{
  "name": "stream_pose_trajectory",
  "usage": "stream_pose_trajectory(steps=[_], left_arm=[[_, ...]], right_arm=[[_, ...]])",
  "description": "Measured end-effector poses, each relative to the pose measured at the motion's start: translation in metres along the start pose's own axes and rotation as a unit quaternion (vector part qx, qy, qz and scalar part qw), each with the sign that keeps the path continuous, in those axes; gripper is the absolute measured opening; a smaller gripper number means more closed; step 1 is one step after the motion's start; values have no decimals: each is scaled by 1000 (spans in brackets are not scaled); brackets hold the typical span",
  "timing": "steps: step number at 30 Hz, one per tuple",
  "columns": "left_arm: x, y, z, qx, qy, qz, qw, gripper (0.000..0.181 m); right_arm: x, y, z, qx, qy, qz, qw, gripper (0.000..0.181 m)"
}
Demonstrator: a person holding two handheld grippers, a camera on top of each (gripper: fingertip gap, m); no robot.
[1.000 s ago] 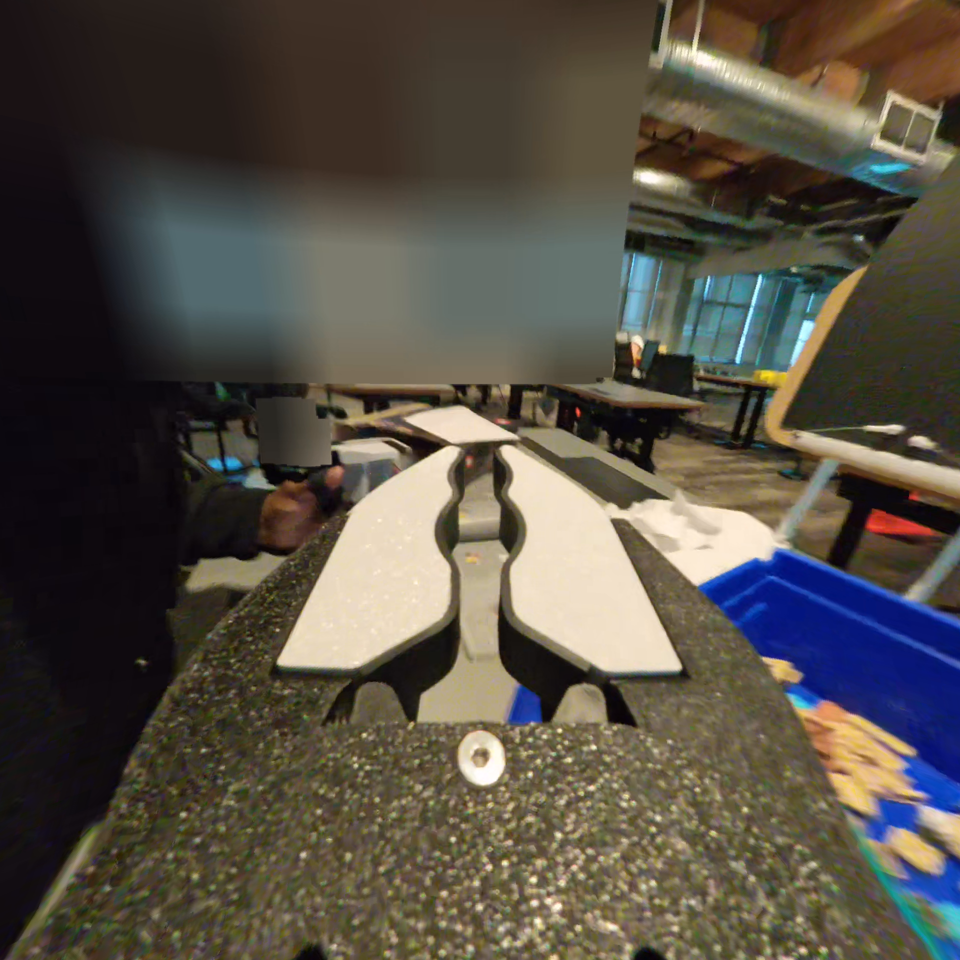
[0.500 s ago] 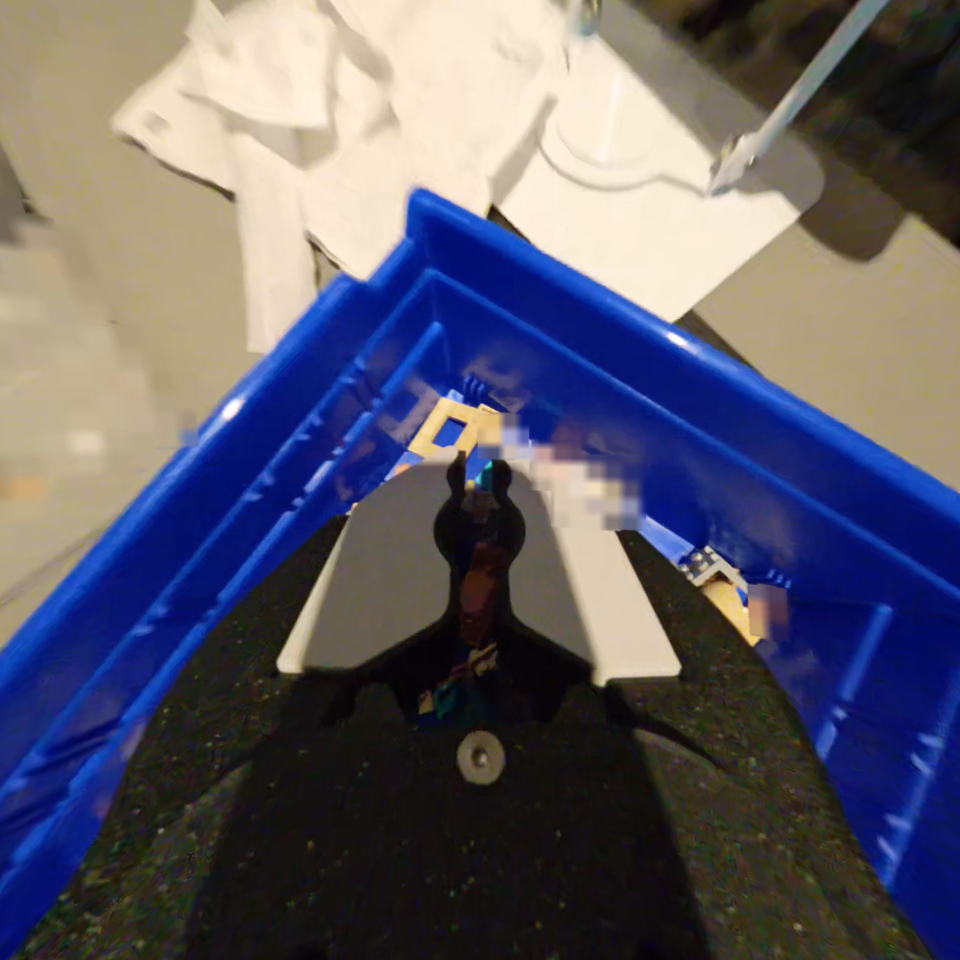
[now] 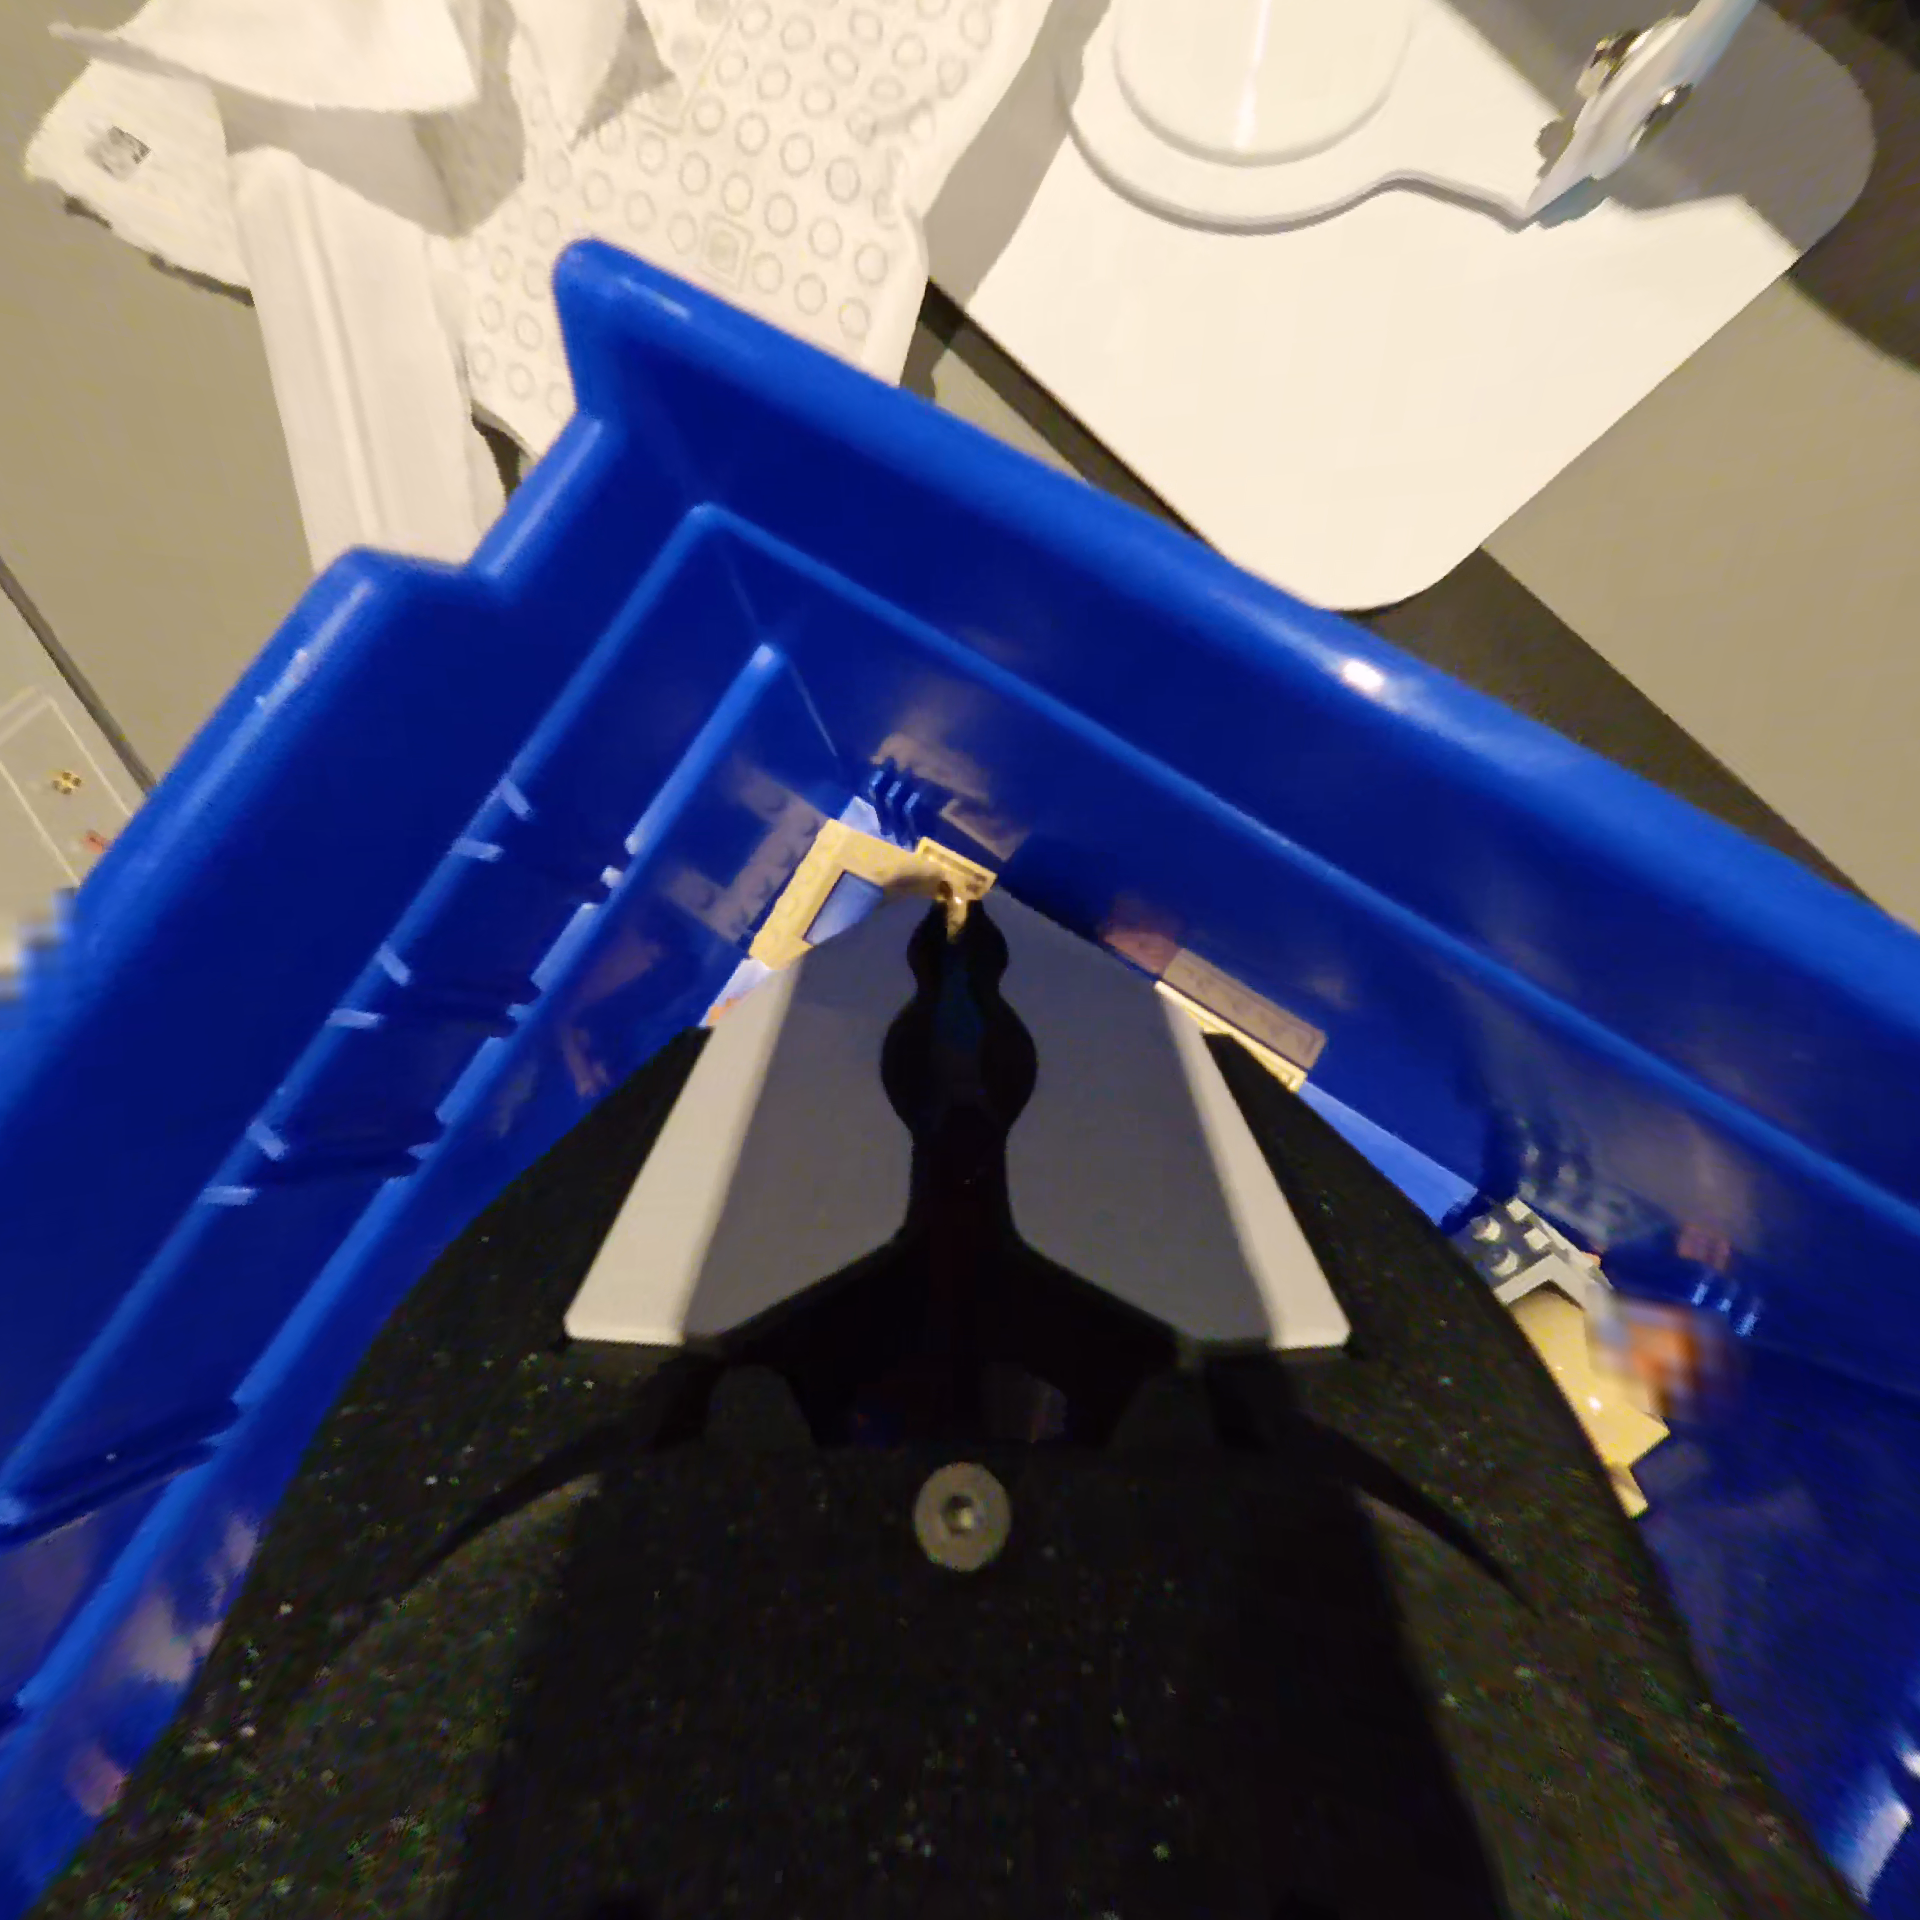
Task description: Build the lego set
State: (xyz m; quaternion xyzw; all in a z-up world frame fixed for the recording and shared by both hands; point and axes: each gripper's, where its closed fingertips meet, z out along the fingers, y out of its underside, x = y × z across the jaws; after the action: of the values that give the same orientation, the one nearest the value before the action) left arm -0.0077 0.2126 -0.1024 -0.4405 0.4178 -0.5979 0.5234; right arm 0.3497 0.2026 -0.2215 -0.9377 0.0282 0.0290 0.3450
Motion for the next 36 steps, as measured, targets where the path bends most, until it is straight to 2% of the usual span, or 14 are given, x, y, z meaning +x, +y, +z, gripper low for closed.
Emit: stream_pose_trajectory(steps=[4, 11, 14, 18, 21, 24, 27, 28, 32, 36], left_arm=[[0, 0, 0, -1, 0, -1, 1000, 14], [-1, 0, 1, -1, -1, -1, 1000, 13], [-1, 0, 0, 1, -1, 0, 1000, 13], [-1, 0, 1, -2, -2, -1, 1000, 13], [-2, 1, 1, -4, -4, -2, 1000, 13], [1, 2, 4, -8, 1, -3, 1000, 13], [6, 4, 5, -13, 9, 9, 1000, 13], [7, 3, 4, -11, 9, 15, 1000, 13], [8, 0, 1, 3, 6, 25, 1000, 13], [6, 0, 2, 2, 5, 19, 1000, 13]], right_arm=[[2, 4, 5, -24, 4, 0, 1000, 2], [3, 4, 2, -26, -1, 4, 1000, 0], [6, 0, -17, 4, 23, 6, 1000, 0], [-1, -4, -59, 51, 53, -2, 997, 0], [-14, 3, -73, 48, 56, -28, 997, 0], [-24, 11, -57, 18, 35, -93, 995, 0], [-13, 7, -37, 4, 55, -179, 982, 1], [-9, 6, -30, -1, 52, -183, 982, 2], [1, 0, -10, 6, 22, -75, 997, 2], [6, 3, 1, 5, 7, 4, 1000, 3]])
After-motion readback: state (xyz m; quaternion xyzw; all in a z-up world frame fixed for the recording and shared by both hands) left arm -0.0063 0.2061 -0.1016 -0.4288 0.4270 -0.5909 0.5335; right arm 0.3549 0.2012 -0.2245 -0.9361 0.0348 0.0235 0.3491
